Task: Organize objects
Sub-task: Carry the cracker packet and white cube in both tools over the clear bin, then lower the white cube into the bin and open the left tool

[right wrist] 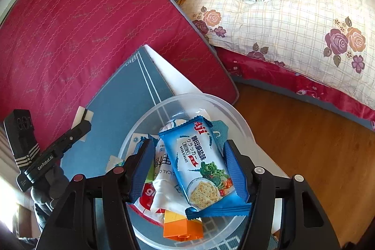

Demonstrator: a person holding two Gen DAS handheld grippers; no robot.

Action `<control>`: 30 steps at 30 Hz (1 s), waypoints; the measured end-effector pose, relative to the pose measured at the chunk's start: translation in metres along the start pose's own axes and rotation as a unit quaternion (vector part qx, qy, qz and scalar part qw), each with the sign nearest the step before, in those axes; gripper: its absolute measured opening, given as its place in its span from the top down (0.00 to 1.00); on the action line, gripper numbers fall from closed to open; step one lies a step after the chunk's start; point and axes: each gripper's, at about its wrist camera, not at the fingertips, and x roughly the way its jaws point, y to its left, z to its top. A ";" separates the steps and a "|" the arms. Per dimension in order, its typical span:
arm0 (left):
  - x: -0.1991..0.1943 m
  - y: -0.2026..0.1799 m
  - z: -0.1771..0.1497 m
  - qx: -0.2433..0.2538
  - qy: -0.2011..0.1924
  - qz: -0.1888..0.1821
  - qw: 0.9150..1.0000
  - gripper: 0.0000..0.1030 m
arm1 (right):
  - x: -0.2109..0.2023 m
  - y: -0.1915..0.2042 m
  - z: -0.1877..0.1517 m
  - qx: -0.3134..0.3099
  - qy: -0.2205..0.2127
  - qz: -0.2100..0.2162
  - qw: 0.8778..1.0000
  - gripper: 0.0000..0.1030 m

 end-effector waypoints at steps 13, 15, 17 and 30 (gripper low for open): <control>0.041 -0.049 0.010 0.057 0.038 -0.032 0.997 0.50 | 0.008 -0.006 -0.002 0.006 0.001 0.040 0.999 0.39; 0.045 -0.055 0.011 0.063 0.043 -0.035 0.996 0.49 | 0.008 -0.007 -0.002 0.002 0.000 0.040 0.999 0.39; 0.049 -0.058 0.010 0.066 0.048 -0.039 0.996 0.47 | 0.008 -0.009 -0.002 0.005 0.000 0.043 0.999 0.39; 0.045 -0.052 0.011 0.050 0.049 -0.040 0.997 0.20 | -0.001 -0.006 -0.002 -0.005 -0.021 0.024 0.999 0.39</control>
